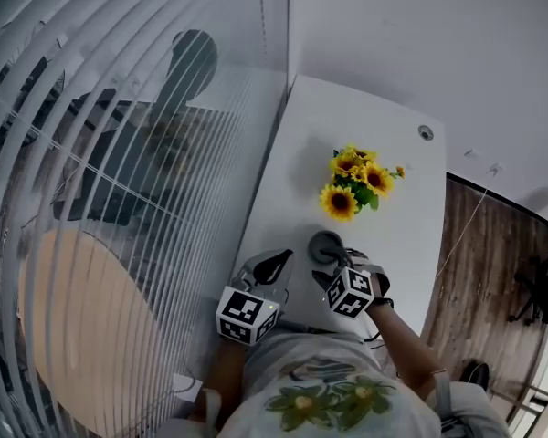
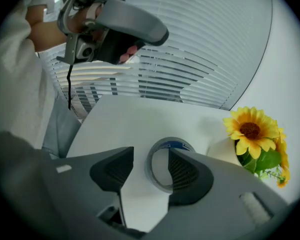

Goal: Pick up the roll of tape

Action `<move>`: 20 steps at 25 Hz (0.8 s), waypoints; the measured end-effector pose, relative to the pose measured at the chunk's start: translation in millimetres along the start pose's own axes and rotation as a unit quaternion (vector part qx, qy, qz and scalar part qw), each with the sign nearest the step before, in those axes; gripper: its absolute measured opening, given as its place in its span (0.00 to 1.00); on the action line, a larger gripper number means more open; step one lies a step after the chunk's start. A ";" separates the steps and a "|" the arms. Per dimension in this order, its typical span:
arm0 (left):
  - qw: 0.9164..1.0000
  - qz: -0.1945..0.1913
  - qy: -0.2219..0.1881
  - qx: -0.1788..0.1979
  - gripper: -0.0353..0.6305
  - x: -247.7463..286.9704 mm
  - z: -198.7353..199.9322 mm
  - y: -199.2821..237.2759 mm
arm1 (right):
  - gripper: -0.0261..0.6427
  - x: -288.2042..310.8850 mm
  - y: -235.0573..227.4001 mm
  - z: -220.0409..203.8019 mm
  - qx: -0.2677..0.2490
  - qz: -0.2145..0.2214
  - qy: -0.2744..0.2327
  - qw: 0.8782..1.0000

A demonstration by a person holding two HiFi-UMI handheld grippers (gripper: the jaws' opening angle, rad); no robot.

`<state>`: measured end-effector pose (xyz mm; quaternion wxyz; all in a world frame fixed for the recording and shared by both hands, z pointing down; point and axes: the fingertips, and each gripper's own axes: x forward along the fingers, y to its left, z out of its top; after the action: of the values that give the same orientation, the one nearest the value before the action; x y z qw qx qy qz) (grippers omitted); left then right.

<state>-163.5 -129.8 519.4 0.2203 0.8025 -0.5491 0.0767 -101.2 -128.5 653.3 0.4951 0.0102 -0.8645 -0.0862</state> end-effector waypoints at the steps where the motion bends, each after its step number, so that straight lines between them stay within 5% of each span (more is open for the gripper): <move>1: 1.000 -0.003 0.002 0.001 0.06 2.0 -1.9 0.2 | 0.37 4.4 1.6 -4.7 -0.005 0.005 0.011 1.000; 9: 1.000 -0.011 0.012 0.001 0.06 4.1 -7.2 -0.5 | 0.34 19.0 12.3 -26.1 -0.023 0.018 0.074 0.997; 20: 1.000 -0.023 0.016 0.007 0.06 11.6 -10.8 -9.6 | 0.23 25.0 6.0 -29.0 -0.052 -0.004 0.087 0.995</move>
<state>-148.9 -132.1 530.7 0.2249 0.8154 -0.5261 0.0882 -88.6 -129.1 690.0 0.5677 -0.0045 -0.8126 -0.1321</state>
